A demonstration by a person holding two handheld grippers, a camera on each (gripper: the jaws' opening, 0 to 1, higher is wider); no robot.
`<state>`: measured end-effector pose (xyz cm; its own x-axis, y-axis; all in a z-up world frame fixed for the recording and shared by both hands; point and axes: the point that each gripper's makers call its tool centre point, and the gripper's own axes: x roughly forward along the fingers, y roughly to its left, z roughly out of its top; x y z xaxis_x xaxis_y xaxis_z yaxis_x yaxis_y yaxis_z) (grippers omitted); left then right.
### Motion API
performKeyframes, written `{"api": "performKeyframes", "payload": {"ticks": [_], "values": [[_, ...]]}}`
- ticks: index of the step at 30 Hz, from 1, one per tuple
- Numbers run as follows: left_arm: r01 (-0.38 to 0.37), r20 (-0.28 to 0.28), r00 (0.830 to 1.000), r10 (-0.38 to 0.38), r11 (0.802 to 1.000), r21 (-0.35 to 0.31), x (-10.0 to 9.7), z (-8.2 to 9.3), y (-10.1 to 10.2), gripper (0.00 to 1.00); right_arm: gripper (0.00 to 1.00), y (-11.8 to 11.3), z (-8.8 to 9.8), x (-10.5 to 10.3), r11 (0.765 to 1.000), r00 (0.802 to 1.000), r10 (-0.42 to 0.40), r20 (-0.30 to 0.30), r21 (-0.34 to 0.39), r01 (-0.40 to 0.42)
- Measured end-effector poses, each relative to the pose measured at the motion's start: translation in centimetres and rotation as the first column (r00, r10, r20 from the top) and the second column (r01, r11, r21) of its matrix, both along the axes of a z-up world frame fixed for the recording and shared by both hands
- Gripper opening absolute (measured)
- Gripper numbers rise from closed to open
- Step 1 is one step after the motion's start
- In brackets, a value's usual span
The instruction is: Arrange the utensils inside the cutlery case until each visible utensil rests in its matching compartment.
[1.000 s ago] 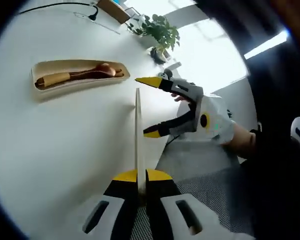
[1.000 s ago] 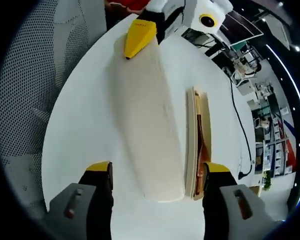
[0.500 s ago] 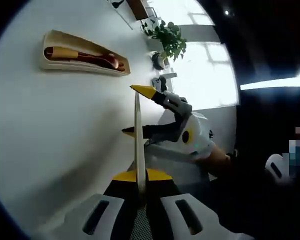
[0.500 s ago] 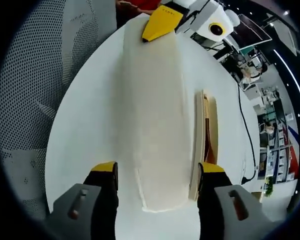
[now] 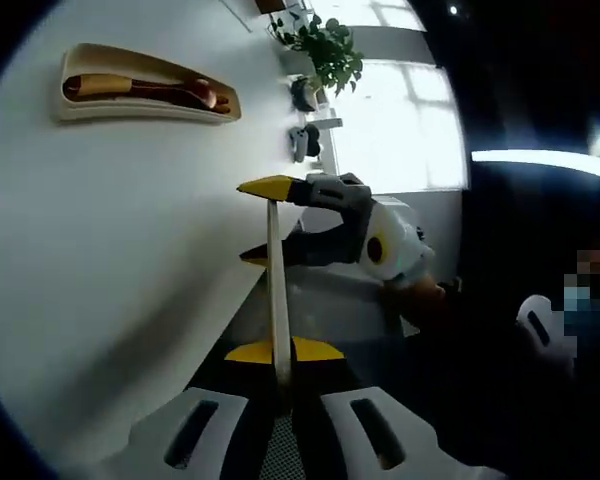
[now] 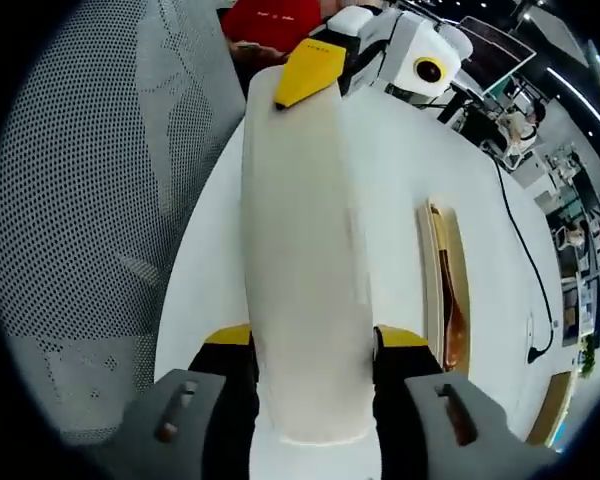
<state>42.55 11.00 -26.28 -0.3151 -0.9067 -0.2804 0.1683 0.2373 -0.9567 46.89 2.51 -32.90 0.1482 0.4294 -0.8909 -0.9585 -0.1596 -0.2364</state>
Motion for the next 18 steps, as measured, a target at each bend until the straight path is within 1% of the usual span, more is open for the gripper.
{"api": "performKeyframes", "payload": {"ticks": [3,4,5,6,7,8,9,10,14,15,18], "values": [[-0.043,-0.024,0.999,0.043,0.999,-0.008,0.6,-0.1,0.2,0.03,0.42,0.0,-0.1,0.0,1.000,1.000,-0.016,-0.017,-0.003,0.016],[-0.069,-0.024,0.997,0.068,0.998,-0.010,1.0,-0.2,0.2,0.03,0.42,-0.1,-0.1,0.1,0.999,0.999,-0.034,-0.034,-0.008,0.034],[-0.084,-0.039,0.996,0.082,0.996,-0.028,1.2,0.1,0.2,0.03,0.42,0.0,-0.1,0.0,0.999,0.998,-0.042,-0.050,-0.004,0.041],[-0.070,-0.040,0.997,0.069,0.997,-0.028,1.0,0.2,0.4,0.03,0.42,0.2,0.1,0.0,0.999,0.998,-0.039,-0.054,0.013,0.039],[-0.066,-0.018,0.998,0.066,0.997,-0.026,1.0,0.2,0.4,0.03,0.42,0.2,0.1,0.0,0.999,0.998,-0.037,-0.050,0.012,0.038],[-0.088,-0.027,0.996,0.087,0.995,-0.041,1.3,0.5,0.3,0.03,0.42,0.2,0.2,0.1,0.999,0.998,-0.043,-0.051,0.008,0.043],[-0.086,-0.034,0.996,0.085,0.995,-0.040,1.3,0.4,0.3,0.03,0.42,0.2,0.2,0.1,0.999,0.998,-0.043,-0.052,0.009,0.044],[-0.087,-0.022,0.996,0.087,0.995,-0.038,1.3,0.3,0.3,0.03,0.42,0.2,0.3,0.2,0.999,0.998,-0.041,-0.048,0.008,0.041],[-0.103,-0.033,0.994,0.102,0.993,-0.049,1.7,0.4,0.1,0.03,0.42,0.2,0.7,0.7,1.000,1.000,-0.004,-0.006,-0.022,0.004],[-0.111,-0.036,0.993,0.109,0.993,-0.050,1.8,0.5,0.1,0.03,0.43,0.5,1.1,0.8,1.000,1.000,0.016,0.018,-0.024,-0.016],[-0.117,-0.037,0.993,0.115,0.992,-0.052,2.1,0.5,0.1,0.03,0.45,1.1,1.7,0.7,1.000,1.000,0.002,0.000,0.003,-0.002]]}}
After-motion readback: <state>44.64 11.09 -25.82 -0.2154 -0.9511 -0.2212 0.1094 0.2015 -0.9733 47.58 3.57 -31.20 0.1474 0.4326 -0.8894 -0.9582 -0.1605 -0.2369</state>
